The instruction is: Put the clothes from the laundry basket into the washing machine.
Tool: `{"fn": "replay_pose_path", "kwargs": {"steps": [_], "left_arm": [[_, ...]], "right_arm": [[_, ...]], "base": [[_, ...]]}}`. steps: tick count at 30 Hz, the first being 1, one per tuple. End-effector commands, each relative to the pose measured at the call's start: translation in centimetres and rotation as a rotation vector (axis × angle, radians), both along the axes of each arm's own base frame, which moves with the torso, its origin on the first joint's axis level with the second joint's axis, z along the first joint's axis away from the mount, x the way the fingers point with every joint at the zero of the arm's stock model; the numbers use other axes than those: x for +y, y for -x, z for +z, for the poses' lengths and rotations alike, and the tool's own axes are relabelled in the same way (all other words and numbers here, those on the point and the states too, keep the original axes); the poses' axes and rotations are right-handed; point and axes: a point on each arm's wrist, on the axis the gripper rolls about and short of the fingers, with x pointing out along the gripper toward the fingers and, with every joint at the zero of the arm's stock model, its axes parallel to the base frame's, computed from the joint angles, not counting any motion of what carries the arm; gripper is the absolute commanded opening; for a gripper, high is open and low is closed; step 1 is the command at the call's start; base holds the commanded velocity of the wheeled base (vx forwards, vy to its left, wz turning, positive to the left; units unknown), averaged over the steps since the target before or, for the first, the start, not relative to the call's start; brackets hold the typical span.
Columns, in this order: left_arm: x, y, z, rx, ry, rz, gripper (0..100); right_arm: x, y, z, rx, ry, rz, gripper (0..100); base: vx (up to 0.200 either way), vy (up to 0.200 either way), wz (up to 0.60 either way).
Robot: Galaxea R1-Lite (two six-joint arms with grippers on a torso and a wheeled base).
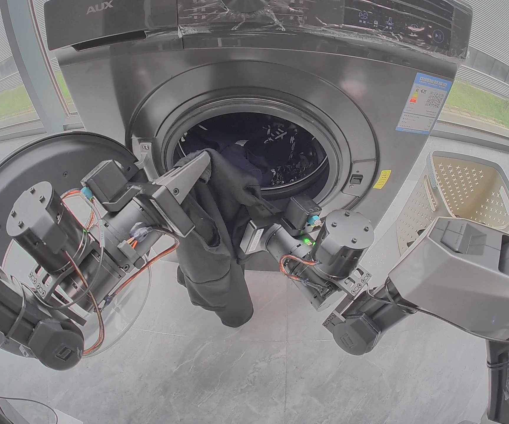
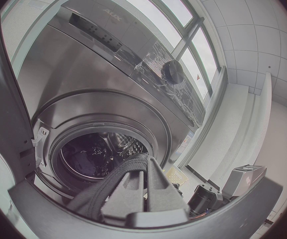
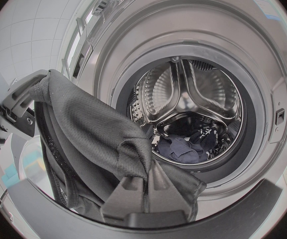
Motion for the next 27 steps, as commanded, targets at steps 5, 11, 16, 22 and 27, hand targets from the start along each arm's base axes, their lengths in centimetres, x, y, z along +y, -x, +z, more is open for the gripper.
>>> {"fn": "replay_pose_path", "kwargs": {"steps": [5, 11, 16, 22, 27], "left_arm": [[0.0, 0.4, -1.1, 0.039, -0.025, -0.018, 0], [0.1, 0.8, -2.2, 0.071, -0.057, -0.058, 0], [0.0, 1.2, -2.8, 0.093, -0.078, -0.092, 100], [-0.1, 1.1, -4.4, 0.150, -0.109, -0.095, 100], [-0.1, 1.0, -6.9, 0.239, -0.163, -0.087, 100]], "right_arm": [[-1.3, 1.8, 2.3, -0.013, -0.013, 0.006, 0], [-3.3, 4.3, 4.9, -0.023, -0.023, 0.015, 0], [-4.4, 6.4, 6.4, -0.033, -0.033, 0.034, 0], [-6.0, 8.1, 8.5, -0.062, -0.064, 0.037, 0], [-6.6, 8.5, 9.6, -0.082, -0.075, 0.032, 0]], "base": [[0.000, 0.000, 0.00], [0.000, 0.000, 0.00], [0.000, 0.000, 0.00], [0.000, 0.000, 0.00], [0.000, 0.000, 0.00]]}}
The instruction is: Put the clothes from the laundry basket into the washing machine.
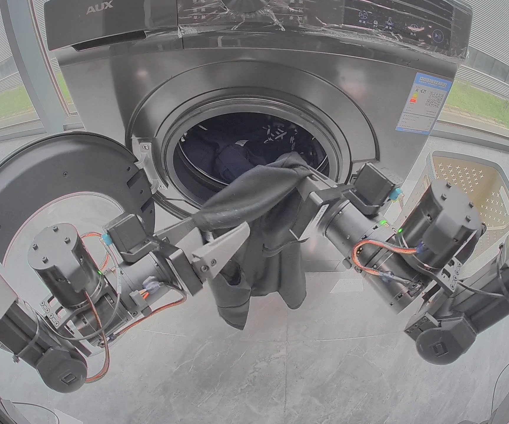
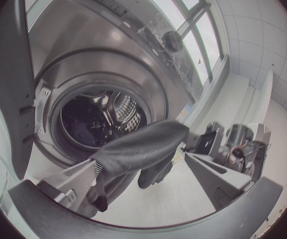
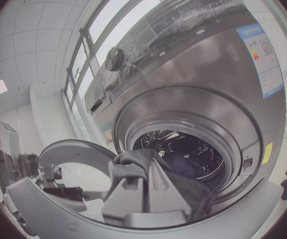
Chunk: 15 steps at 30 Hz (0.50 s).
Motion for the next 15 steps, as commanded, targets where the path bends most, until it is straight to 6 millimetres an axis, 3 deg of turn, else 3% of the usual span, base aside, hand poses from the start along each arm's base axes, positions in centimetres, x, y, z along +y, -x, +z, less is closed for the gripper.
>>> {"fn": "replay_pose_path", "kwargs": {"steps": [1, 15], "left_arm": [[-0.1, -0.3, -2.7, 0.088, -0.062, 0.007, 100], [-0.7, -1.2, -7.7, 0.221, -0.182, 0.001, 100]], "right_arm": [[-0.9, 0.9, 1.8, -0.036, -0.031, -0.001, 0], [0.2, -0.3, 2.3, -0.056, -0.045, -0.009, 0]], "base": [[0.000, 0.000, 0.00], [0.000, 0.000, 0.00]]}}
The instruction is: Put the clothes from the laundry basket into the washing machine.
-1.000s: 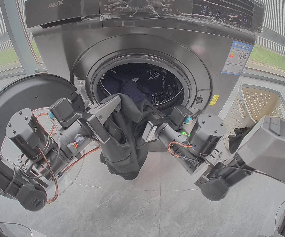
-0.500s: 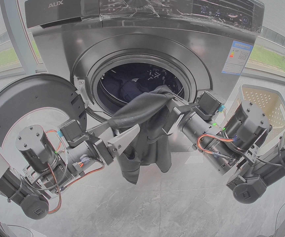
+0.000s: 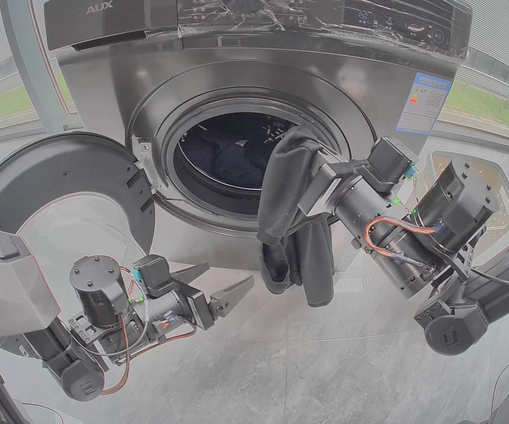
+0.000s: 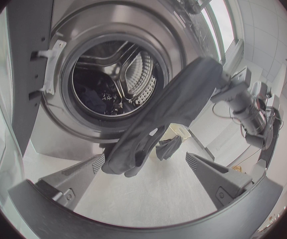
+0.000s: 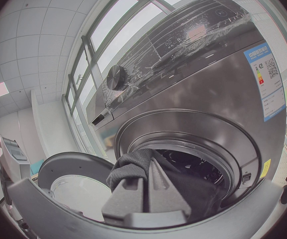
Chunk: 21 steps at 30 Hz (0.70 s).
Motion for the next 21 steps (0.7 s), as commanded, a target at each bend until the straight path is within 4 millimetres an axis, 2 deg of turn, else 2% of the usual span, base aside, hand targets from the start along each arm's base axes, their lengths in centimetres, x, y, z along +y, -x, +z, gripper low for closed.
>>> {"fn": "replay_pose_path", "kwargs": {"steps": [1, 4, 6, 7, 9, 21], "left_arm": [[-0.5, -0.5, -2.5, 0.052, -0.063, -0.007, 100], [-0.7, -0.8, -4.0, 0.076, -0.112, -0.013, 100], [-0.7, -0.8, -4.1, 0.077, -0.113, -0.014, 100], [-1.1, -0.8, -5.1, 0.102, -0.134, -0.041, 100], [-1.4, -1.0, -5.8, 0.113, -0.145, -0.052, 100], [-2.0, -2.6, -8.5, 0.114, -0.207, -0.050, 100]], "right_arm": [[0.7, -0.8, -0.1, -0.006, -0.005, -0.004, 0], [1.1, -1.2, 0.2, -0.016, -0.017, -0.006, 0], [1.1, -1.3, 0.2, -0.016, -0.017, -0.006, 0], [1.3, -1.4, 0.0, -0.011, -0.013, -0.008, 0], [1.4, -1.4, -0.1, -0.008, -0.011, -0.008, 0], [1.6, -1.1, 0.0, -0.007, -0.013, 0.002, 0]], "base": [[0.000, 0.000, 0.00], [0.000, 0.000, 0.00], [0.000, 0.000, 0.00], [0.000, 0.000, 0.00], [0.000, 0.000, 0.00], [0.000, 0.000, 0.00]]}}
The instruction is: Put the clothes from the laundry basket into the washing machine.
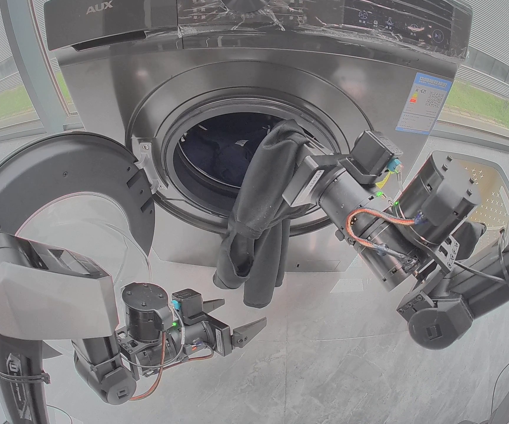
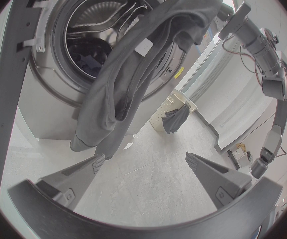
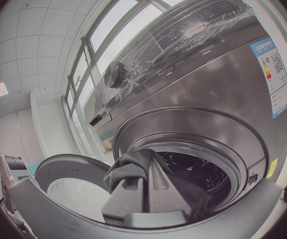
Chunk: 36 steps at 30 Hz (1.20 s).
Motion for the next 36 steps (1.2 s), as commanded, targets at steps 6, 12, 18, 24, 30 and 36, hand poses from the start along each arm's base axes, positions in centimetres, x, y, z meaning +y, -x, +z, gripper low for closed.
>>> {"fn": "replay_pose_path", "kwargs": {"steps": [6, 12, 18, 24, 30, 36], "left_arm": [[-0.8, -2.5, -2.0, -0.013, 0.003, 0.030, 100], [-1.7, -4.0, -2.4, -0.041, 0.030, 0.030, 100], [-2.6, -5.3, -3.0, -0.066, 0.043, 0.030, 100], [-2.8, -5.6, -2.8, -0.081, 0.051, 0.028, 100], [-3.0, -6.3, -3.2, -0.094, 0.050, 0.043, 100], [-2.6, -7.7, -3.1, -0.125, 0.062, 0.108, 0]], "right_arm": [[0.5, 0.4, -0.1, 0.004, 0.001, 0.015, 0], [0.6, 0.5, -0.2, 0.008, 0.001, 0.022, 0], [0.8, 0.6, -0.3, 0.009, 0.002, 0.025, 0], [0.7, 0.6, -0.3, 0.010, 0.003, 0.025, 0], [0.8, 0.5, -0.5, 0.014, 0.005, 0.024, 0], [0.8, 0.5, -0.5, 0.015, 0.006, 0.026, 0]], "base": [[0.000, 0.000, 0.00], [0.000, 0.000, 0.00], [0.000, 0.000, 0.00], [0.000, 0.000, 0.00], [0.000, 0.000, 0.00], [0.000, 0.000, 0.00]]}}
